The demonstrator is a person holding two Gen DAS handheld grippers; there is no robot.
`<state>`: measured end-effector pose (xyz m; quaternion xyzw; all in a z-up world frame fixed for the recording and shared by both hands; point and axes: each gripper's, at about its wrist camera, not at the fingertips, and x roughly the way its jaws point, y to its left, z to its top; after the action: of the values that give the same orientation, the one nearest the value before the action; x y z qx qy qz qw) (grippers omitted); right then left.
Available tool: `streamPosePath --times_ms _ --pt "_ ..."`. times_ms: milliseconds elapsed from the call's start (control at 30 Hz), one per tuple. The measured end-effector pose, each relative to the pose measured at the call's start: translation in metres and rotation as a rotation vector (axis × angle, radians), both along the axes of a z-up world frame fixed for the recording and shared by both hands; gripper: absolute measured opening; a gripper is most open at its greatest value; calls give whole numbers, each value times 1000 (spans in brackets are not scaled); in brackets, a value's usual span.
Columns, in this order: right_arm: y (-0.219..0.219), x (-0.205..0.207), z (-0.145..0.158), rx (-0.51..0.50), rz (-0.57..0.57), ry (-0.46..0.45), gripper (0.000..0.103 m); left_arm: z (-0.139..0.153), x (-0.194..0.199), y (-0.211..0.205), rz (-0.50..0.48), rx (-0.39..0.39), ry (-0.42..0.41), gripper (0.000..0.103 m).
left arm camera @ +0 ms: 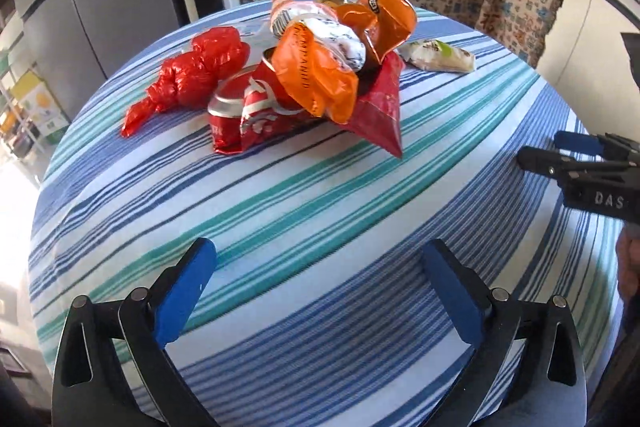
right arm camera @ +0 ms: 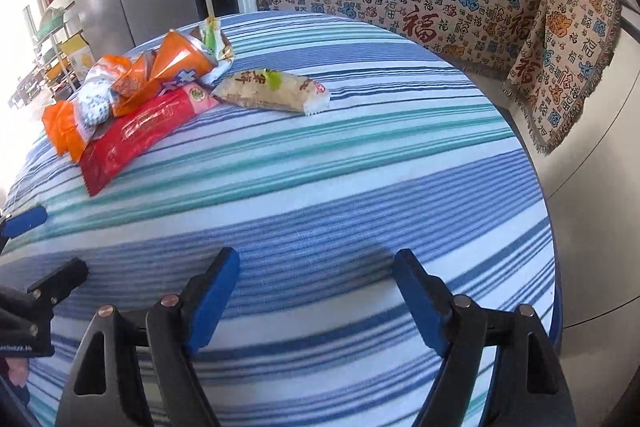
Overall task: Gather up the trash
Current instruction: 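Move both grippers back over the table toward the remaining wrappers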
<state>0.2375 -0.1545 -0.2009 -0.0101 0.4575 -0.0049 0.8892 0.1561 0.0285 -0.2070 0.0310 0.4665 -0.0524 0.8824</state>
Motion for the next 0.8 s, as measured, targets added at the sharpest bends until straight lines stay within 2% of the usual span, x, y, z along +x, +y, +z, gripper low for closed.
streamPosePath --times_ms 167,300,800 --pt "6 10 -4 -1 -48 -53 86 -1 3 16 -53 -10 -1 103" --pt "5 13 -3 8 -50 -53 87 -2 8 21 -74 -11 -2 103" --pt "4 16 -5 5 -53 -50 89 -1 13 28 -32 -12 6 102"
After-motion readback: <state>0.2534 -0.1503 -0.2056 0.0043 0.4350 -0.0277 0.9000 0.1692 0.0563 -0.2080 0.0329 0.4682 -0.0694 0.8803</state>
